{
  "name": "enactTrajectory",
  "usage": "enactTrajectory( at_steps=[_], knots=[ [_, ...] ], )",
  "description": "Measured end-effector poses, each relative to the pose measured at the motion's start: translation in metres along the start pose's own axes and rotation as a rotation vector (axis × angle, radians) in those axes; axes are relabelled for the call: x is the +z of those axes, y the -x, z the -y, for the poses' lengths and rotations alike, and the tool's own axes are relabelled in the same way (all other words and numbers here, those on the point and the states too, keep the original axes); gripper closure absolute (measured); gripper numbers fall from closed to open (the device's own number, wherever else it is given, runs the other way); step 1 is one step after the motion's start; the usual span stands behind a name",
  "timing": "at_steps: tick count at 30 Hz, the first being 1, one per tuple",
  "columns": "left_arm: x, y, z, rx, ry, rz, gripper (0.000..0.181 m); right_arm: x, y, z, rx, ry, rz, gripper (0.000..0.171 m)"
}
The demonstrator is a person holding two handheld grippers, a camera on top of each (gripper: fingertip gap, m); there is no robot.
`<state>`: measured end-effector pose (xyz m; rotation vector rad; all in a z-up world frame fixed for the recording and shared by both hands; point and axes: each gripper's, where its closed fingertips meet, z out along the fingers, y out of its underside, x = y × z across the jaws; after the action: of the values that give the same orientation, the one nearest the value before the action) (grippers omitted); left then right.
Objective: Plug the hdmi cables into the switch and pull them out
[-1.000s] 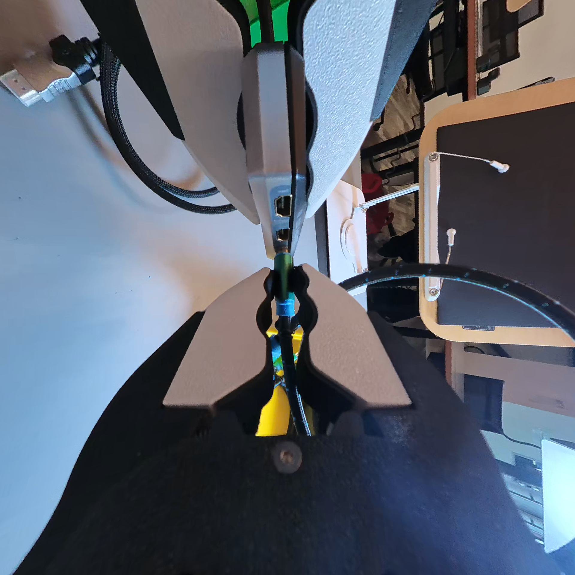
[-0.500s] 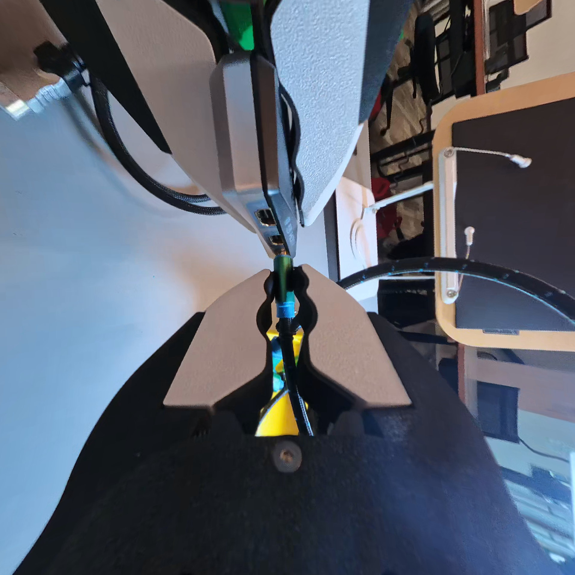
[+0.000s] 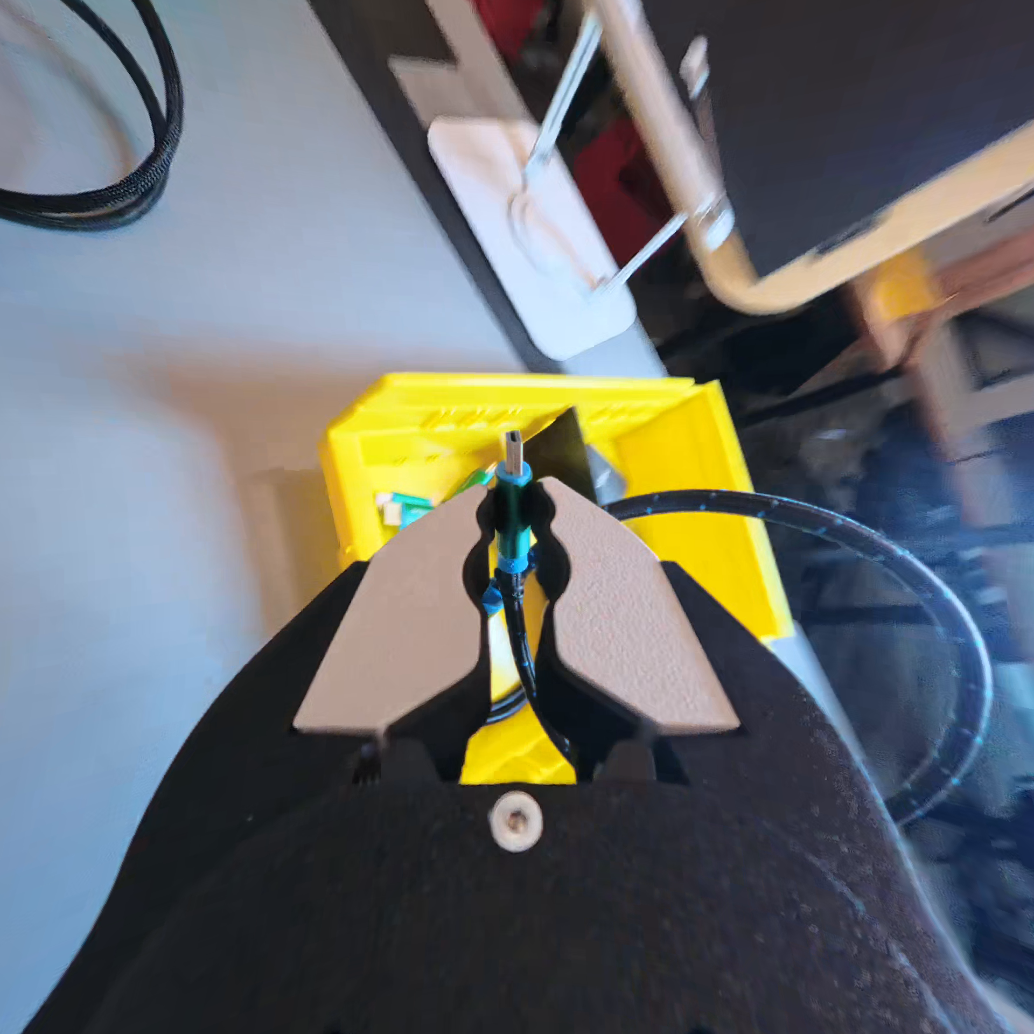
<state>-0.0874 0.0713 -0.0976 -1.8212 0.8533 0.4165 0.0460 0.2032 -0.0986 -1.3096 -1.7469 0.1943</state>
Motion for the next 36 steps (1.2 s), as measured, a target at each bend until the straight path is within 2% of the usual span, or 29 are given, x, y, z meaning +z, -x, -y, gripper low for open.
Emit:
enactTrajectory(
  at_steps=[3,5,8,10,13,18,22,26,27,28,29,32,36],
  knots=[
    [-0.011,0.001,0.019,-0.054,-0.092,-0.017,0.159,0.040,0.003,-0.034,0.160,0.100,0.044,0.154],
    [-0.018,0.002,0.029,-0.080,-0.147,-0.029,0.159,0.052,0.001,-0.041,0.203,0.116,0.034,0.138],
    [-0.027,0.004,0.039,-0.113,-0.213,-0.051,0.158,0.025,-0.013,0.003,0.229,-0.094,-0.025,0.136],
    [-0.032,0.003,0.046,-0.149,-0.265,-0.085,0.158,-0.004,-0.003,0.045,0.214,-0.287,0.032,0.135],
    [-0.040,-0.009,0.062,-0.168,-0.347,-0.164,0.158,-0.039,0.033,0.094,0.065,-0.478,0.125,0.131],
    [-0.051,-0.046,0.094,-0.097,-0.425,-0.293,0.159,-0.065,0.115,0.141,-0.170,-0.587,0.302,0.124],
    [-0.055,-0.062,0.099,0.029,-0.383,-0.297,0.159,-0.062,0.133,0.137,-0.341,-0.542,0.262,0.128],
    [-0.070,-0.064,0.111,0.013,-0.466,-0.345,0.159,-0.079,0.134,0.142,-0.350,-0.605,0.285,0.133],
    [-0.072,-0.065,0.112,0.020,-0.472,-0.350,0.160,-0.081,0.133,0.141,-0.363,-0.602,0.284,0.136],
    [-0.074,-0.065,0.113,0.021,-0.478,-0.353,0.159,-0.082,0.131,0.138,-0.369,-0.596,0.281,0.148],
    [-0.076,-0.062,0.113,0.019,-0.491,-0.345,0.157,-0.086,0.129,0.139,-0.351,-0.617,0.294,0.150],
    [-0.082,-0.057,0.115,-0.017,-0.523,-0.362,0.157,-0.095,0.127,0.142,-0.310,-0.680,0.333,0.151],
    [-0.079,-0.058,0.112,-0.001,-0.510,-0.357,0.158,-0.089,0.128,0.140,-0.320,-0.648,0.318,0.151]
  ],
)
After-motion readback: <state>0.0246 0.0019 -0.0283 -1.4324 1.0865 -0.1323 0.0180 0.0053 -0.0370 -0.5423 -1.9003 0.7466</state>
